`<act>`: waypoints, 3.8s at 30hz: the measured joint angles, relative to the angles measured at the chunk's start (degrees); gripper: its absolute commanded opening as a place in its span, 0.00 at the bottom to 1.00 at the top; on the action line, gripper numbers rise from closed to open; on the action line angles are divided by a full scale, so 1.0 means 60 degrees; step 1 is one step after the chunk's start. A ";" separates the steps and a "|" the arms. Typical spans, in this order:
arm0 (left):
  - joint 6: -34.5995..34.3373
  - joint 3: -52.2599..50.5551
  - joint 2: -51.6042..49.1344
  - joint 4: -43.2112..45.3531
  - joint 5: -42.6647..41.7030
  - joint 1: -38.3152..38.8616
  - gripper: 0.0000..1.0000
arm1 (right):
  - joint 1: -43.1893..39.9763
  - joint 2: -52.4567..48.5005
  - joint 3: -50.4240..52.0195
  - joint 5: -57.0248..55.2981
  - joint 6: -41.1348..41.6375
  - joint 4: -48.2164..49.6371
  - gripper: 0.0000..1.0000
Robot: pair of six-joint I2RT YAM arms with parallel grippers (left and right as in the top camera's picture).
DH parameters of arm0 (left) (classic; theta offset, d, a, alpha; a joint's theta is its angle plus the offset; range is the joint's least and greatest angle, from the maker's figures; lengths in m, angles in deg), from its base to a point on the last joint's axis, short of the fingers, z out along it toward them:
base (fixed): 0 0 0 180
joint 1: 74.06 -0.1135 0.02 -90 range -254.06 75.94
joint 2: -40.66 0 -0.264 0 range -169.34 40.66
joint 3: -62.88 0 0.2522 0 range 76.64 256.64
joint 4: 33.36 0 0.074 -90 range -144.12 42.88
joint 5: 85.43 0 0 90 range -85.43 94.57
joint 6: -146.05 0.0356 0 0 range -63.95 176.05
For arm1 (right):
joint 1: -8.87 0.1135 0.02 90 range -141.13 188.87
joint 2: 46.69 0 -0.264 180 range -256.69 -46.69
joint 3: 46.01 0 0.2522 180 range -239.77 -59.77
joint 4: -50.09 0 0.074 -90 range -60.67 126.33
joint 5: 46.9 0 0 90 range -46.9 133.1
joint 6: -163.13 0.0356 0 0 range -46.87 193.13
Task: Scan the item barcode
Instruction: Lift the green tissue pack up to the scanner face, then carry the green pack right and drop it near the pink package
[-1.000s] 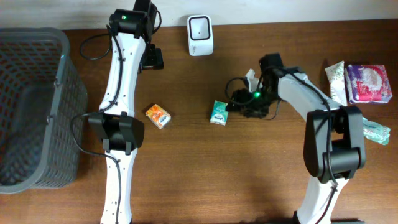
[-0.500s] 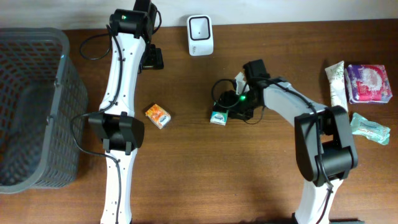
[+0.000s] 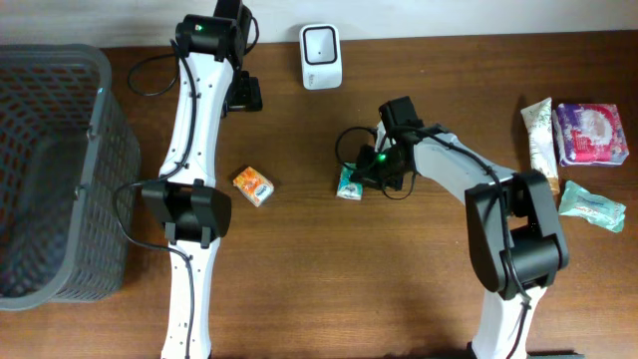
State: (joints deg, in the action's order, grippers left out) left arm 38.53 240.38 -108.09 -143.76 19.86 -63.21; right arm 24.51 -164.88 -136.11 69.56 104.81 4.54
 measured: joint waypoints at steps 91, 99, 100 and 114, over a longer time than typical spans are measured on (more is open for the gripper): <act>0.0000 0.0000 0.0000 0.0011 0.0000 0.0000 0.99 | 0.0699 -0.0412 -0.5788 -0.6779 -0.4645 0.2936 0.04; 0.0000 0.0000 0.0000 0.0000 -0.0004 0.0000 0.99 | 0.1082 -0.1847 -0.6382 -0.6980 -0.6787 0.5450 0.04; 0.0000 0.0000 0.0000 0.0004 -0.0004 0.0000 0.99 | 0.1089 -0.2164 -0.6455 -0.6994 -0.7450 0.5788 0.04; 0.0000 0.0000 0.0000 0.0000 0.0000 0.0000 0.99 | 0.1126 -0.4014 -0.6492 -0.6604 -1.1045 0.6535 0.04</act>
State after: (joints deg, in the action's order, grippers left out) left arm 38.53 240.38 -108.09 -143.76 19.86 -63.21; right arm 31.26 -188.97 -175.06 29.93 38.54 43.75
